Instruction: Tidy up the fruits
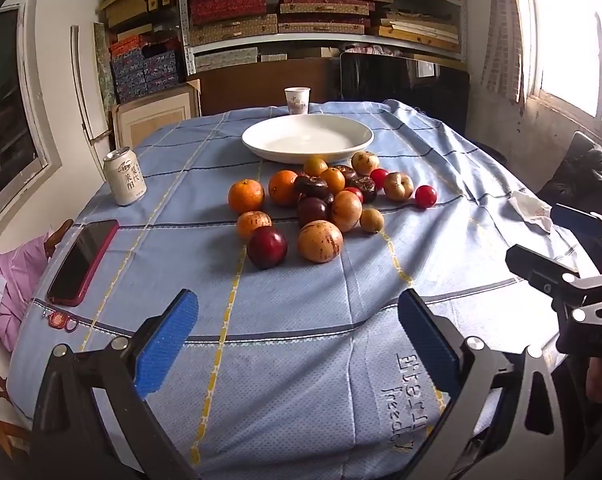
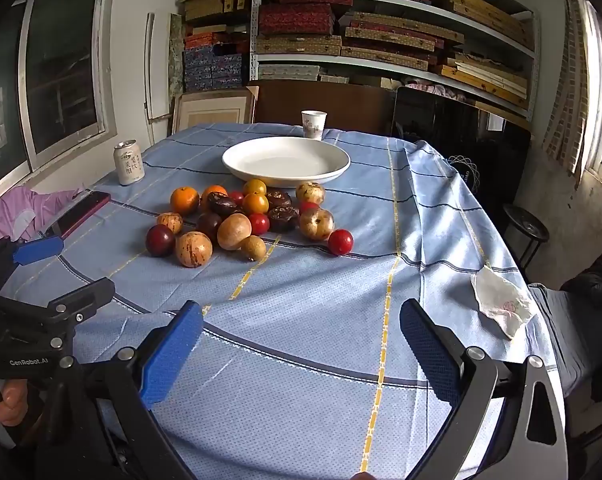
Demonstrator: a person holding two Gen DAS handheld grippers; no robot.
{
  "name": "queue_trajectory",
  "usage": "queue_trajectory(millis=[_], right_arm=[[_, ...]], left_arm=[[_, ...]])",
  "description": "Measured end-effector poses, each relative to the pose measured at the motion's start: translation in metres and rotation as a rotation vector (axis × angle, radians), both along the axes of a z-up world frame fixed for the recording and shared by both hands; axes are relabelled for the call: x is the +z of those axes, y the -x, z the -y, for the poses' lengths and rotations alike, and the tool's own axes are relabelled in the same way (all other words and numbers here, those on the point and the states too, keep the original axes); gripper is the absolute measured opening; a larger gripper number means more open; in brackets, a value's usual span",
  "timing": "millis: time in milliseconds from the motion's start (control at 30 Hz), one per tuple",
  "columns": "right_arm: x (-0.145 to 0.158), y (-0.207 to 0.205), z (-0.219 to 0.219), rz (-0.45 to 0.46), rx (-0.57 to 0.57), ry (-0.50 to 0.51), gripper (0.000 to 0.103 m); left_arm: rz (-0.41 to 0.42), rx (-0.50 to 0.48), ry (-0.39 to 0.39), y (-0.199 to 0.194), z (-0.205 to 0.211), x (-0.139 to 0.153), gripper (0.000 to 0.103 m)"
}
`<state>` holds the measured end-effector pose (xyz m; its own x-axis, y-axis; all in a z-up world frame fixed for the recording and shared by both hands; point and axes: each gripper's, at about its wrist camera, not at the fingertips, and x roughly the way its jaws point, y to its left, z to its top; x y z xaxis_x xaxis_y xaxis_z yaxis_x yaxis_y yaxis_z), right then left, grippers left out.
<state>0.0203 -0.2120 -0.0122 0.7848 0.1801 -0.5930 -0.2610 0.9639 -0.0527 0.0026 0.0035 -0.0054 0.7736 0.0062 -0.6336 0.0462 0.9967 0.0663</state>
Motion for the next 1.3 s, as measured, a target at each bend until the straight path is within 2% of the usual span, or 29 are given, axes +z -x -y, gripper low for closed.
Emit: queue_trajectory(millis=[1300], right_arm=[[0.0004,-0.0011,-0.0008,-0.001,-0.004,-0.005,0.099]], left_arm=[[-0.012,0.013,0.008,-0.0024,-0.0066,-0.0022,0.098]])
